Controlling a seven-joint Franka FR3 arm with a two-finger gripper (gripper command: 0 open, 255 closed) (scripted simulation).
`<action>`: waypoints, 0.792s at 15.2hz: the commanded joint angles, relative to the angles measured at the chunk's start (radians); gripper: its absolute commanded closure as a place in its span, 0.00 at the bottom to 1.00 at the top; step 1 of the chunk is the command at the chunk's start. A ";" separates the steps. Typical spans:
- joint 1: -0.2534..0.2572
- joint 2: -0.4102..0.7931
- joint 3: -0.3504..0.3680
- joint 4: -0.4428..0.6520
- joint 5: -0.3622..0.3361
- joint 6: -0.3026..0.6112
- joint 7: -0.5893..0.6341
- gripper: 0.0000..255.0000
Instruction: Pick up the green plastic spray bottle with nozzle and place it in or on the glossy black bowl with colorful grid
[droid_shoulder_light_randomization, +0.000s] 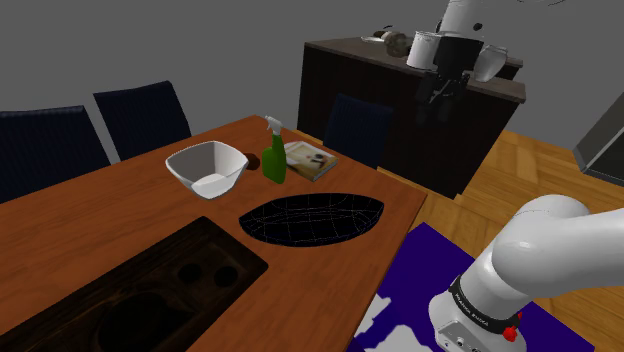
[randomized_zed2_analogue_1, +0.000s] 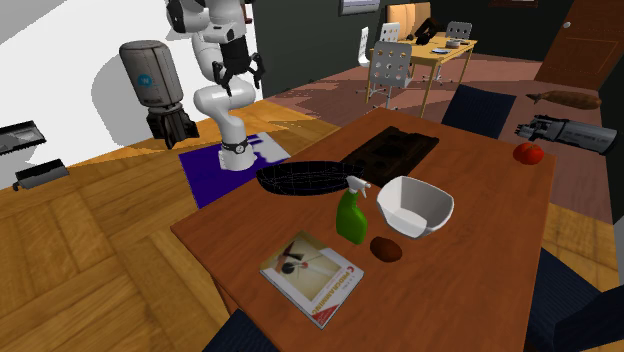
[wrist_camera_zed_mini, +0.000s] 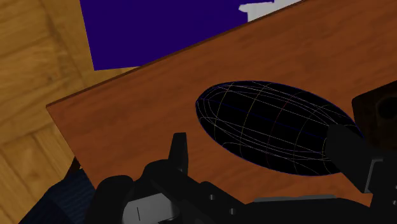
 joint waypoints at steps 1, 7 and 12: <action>0.000 0.000 0.000 0.000 0.000 0.000 0.000 0.00; 0.026 0.177 0.033 0.031 0.025 0.177 0.016 0.00; 0.045 0.340 0.057 0.095 0.038 0.302 0.028 0.00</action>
